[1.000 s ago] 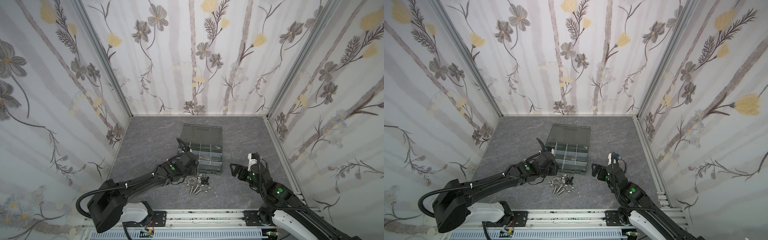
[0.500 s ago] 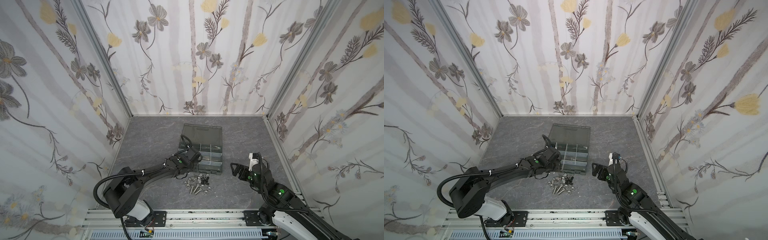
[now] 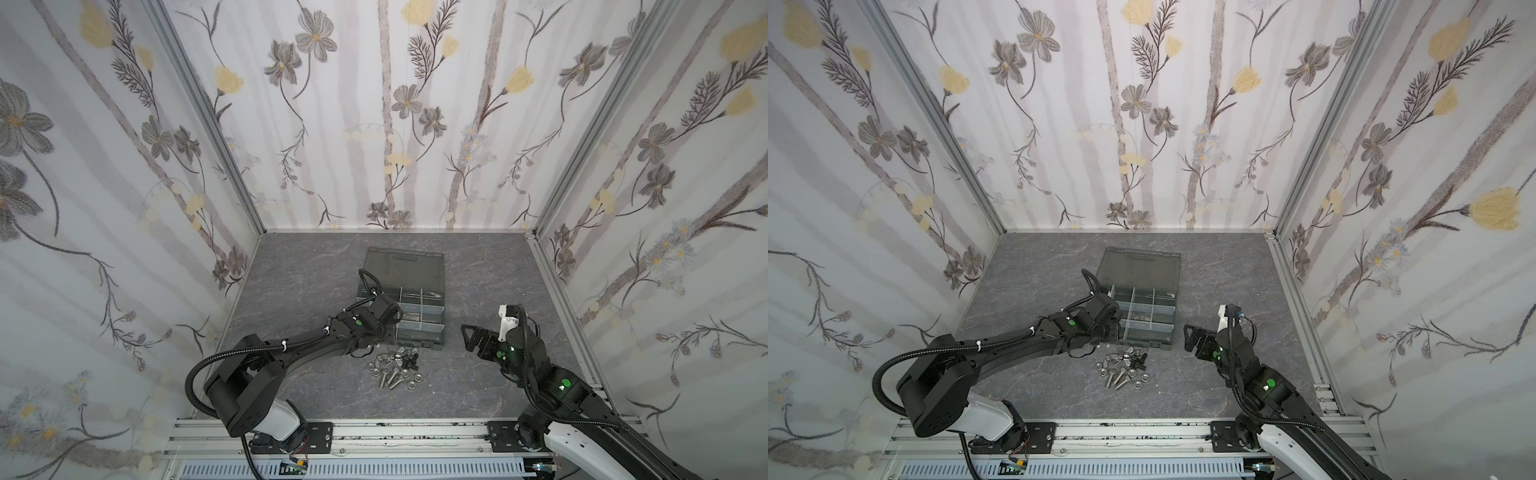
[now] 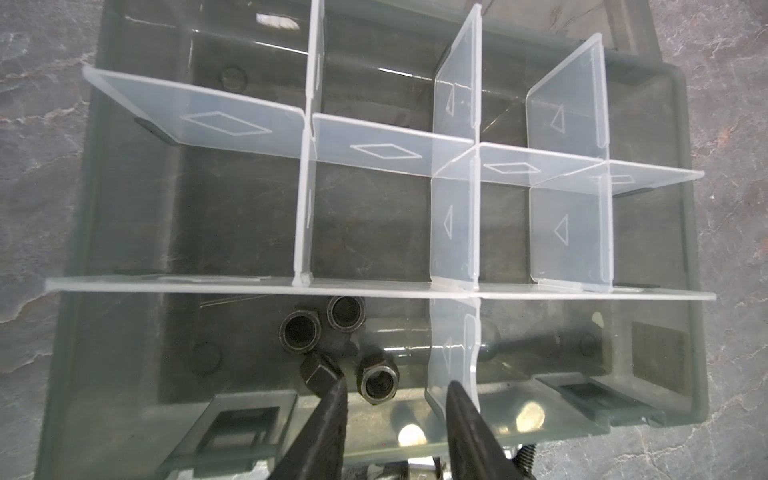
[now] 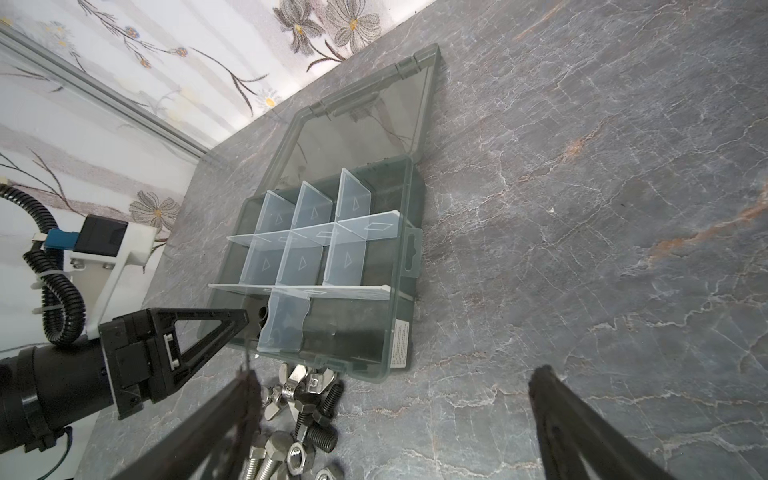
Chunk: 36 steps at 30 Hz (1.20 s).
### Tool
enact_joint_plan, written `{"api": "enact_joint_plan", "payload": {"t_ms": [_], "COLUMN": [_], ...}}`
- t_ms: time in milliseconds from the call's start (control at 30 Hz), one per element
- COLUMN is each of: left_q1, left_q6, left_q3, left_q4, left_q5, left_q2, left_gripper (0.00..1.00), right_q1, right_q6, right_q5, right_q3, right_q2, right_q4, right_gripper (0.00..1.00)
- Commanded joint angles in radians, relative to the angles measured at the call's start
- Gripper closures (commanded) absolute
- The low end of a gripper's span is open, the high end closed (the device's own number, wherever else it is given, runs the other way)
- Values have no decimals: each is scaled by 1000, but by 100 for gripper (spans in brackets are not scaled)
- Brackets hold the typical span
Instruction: Sort the screws and nuts into containers
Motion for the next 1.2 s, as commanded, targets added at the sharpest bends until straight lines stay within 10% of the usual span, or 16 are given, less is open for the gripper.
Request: {"api": "enact_joint_plan", "payload": {"t_ms": [0,600,1167], "left_q1": [1,2,2], "left_q6": [-19,-59,-51], "left_q3": [-4,-129,-243], "left_q4": [21,50,62], "left_q5": [-37,-114,-133], "left_q2": [-19,-220,-381], "left_gripper": [57,52,51], "right_q1": [1,83,480], "right_q6": [-17,-58,123], "right_q5": [5,0,196], "right_q3": [13,30,123], "right_q2": [-3,61,412], "right_q4": [-7,-30,83], "right_gripper": [0,2,3]}}
